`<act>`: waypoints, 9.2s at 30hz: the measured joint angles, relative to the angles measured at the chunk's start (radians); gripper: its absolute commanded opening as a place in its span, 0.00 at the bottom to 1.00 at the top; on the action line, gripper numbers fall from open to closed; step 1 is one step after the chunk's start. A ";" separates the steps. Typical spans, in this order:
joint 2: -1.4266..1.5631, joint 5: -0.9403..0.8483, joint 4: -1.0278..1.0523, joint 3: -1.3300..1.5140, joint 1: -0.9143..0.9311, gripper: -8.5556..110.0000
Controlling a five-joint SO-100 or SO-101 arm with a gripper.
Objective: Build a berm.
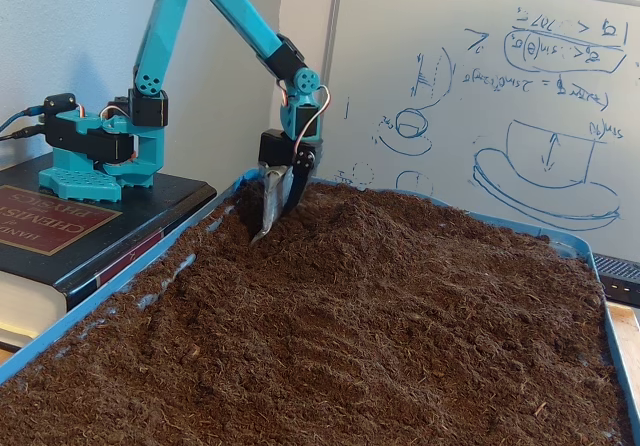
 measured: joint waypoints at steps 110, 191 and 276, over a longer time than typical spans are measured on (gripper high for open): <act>0.167 -0.732 -0.160 0.192 0.598 0.07; 0.410 -1.115 -0.249 0.472 0.979 0.07; 0.684 -1.482 -0.244 0.632 1.140 0.07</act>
